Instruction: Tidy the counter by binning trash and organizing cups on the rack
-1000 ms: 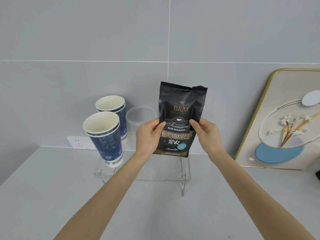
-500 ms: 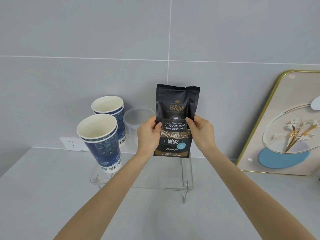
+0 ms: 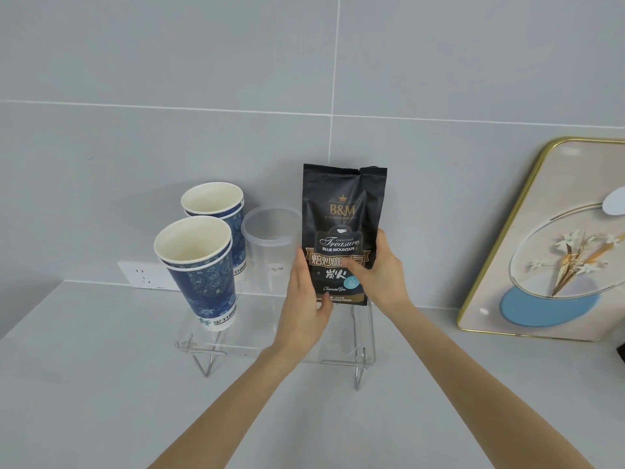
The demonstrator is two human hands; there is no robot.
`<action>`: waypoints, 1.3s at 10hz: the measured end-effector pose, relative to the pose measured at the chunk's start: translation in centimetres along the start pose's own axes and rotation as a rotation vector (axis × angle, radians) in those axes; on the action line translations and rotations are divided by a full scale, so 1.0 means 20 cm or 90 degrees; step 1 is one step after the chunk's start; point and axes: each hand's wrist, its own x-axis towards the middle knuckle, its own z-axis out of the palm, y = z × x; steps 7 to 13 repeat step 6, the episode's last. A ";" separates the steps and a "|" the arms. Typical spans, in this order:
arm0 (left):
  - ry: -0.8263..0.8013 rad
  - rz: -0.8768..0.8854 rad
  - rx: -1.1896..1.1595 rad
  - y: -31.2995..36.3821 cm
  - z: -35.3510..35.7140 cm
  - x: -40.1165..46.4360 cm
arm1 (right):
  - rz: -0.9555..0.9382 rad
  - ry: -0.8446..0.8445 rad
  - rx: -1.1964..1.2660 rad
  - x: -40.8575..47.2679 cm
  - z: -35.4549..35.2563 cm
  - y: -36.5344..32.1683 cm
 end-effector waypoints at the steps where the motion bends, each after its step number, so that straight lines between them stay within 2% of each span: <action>1: -0.034 -0.012 0.028 -0.05 0.03 -0.03 | 0.000 0.014 -0.002 0.03 0.02 0.02; 3: -0.056 -0.025 -0.003 -0.07 0.00 0.02 | -0.001 0.022 -0.012 0.07 0.04 0.03; 6: -0.046 -0.019 0.095 0.03 -0.13 -0.01 | 0.021 -0.040 -0.116 -0.01 -0.01 -0.03; 13: -0.046 -0.019 0.095 0.03 -0.13 -0.01 | 0.021 -0.040 -0.116 -0.01 -0.01 -0.03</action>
